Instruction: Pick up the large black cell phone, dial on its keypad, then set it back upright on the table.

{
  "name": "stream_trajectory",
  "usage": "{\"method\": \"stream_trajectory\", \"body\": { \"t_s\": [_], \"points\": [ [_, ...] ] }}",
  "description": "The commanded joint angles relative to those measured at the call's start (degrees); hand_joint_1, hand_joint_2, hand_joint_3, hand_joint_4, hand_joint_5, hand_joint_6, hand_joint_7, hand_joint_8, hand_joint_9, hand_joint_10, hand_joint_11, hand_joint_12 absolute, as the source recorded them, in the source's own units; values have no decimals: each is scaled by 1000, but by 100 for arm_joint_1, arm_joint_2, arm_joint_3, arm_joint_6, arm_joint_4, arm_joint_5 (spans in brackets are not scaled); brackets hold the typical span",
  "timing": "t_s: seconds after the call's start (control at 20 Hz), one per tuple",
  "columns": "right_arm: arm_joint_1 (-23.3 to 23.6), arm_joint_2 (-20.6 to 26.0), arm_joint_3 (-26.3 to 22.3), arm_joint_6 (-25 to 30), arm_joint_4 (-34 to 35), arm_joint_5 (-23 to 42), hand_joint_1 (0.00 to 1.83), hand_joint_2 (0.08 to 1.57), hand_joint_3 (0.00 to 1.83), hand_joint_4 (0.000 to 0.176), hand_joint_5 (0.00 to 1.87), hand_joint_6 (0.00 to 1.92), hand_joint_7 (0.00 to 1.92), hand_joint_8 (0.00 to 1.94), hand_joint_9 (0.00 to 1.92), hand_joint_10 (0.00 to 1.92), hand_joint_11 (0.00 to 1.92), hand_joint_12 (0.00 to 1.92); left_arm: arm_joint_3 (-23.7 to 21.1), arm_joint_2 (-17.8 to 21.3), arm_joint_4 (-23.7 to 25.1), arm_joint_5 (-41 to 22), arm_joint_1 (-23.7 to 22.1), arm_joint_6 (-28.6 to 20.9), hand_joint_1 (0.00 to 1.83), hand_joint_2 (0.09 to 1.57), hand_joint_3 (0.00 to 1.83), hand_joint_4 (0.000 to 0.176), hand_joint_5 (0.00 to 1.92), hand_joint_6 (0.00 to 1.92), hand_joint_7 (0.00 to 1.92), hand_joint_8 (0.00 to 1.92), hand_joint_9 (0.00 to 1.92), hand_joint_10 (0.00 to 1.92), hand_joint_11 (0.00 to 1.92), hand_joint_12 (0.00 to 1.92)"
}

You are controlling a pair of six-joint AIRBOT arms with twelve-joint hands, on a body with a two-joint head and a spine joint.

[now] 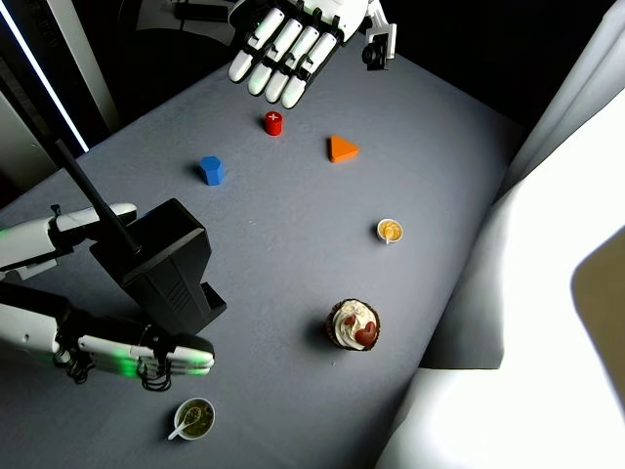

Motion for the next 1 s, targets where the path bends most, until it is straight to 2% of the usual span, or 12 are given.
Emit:
{"method": "stream_trajectory", "body": {
  "t_s": [0.0,0.1,0.25,0.4,0.5,0.55,0.6,0.65,0.7,0.75,0.8,0.95],
  "points": [
    [64,27,2,57,-21,695,773,1013,13,0,82,5,68,5,90,9,0,415,-1,7,-504,-354,-154,-5,0,1150,2,40,74,1,105,1,74,1,0,204],
    [82,24,-6,47,-44,690,718,1043,11,0,98,4,93,6,113,8,0,496,-4,7,-504,-354,-156,-6,0,1148,0,37,74,1,112,2,84,3,0,235],
    [117,19,-8,43,-63,670,812,1030,0,0,187,9,193,11,208,15,0,737,-2,6,-504,-356,-156,-6,0,1146,0,41,87,5,120,4,86,3,0,242],
    [136,14,-11,25,-72,656,1092,1036,3,0,430,9,482,11,580,41,234,1030,-6,6,-503,-357,-156,-11,0,1151,1,47,90,3,109,0,77,2,0,203],
    [151,14,-14,19,-73,656,1222,1119,4,0,671,23,766,23,865,82,530,1012,-5,5,-504,-357,-157,-19,0,1150,0,44,89,1,110,0,77,1,0,205],
    [159,16,-11,17,-73,656,1448,1172,0,0,781,981,782,1197,818,1243,743,1556,-5,5,-504,-357,-157,-20,0,1146,0,46,79,4,106,5,72,5,0,149],
    [163,17,-8,16,-73,656,1448,1172,0,0,781,981,782,1197,818,1243,743,1556,-5,5,-504,-357,-157,-20,0,1146,0,46,79,4,106,5,72,5,0,149],
    [167,20,-7,15,-73,656,1375,1180,0,0,855,959,766,1324,818,1380,795,1407,-5,5,-504,-357,-159,-20,0,1145,0,46,82,3,111,4,77,5,0,171],
    [174,24,-8,0,-72,659,1358,1186,0,0,901,917,734,1403,792,1432,862,1362,-7,5,-504,-357,-160,-20,0,1147,0,46,98,6,125,6,91,7,0,193],
    [187,32,-12,-14,-72,676,1367,1152,0,0,933,860,836,1247,862,1375,951,1328,-9,5,-504,-357,-162,-20,0,1142,0,48,76,2,106,3,86,3,0,165],
    [202,46,-18,-28,-72,714,1371,1140,0,0,930,863,896,1166,874,1349,905,1339,-9,5,-504,-357,-165,-20,0,1143,0,47,62,1,89,1,75,1,0,133],
    [316,141,-46,-54,-107,770,1369,1149,1,0,908,830,883,1223,859,1379,916,1350,-3,9,-502,-388,-181,-21,0,1148,0,42,67,0,94,0,85,2,0,203]
  ]
}}
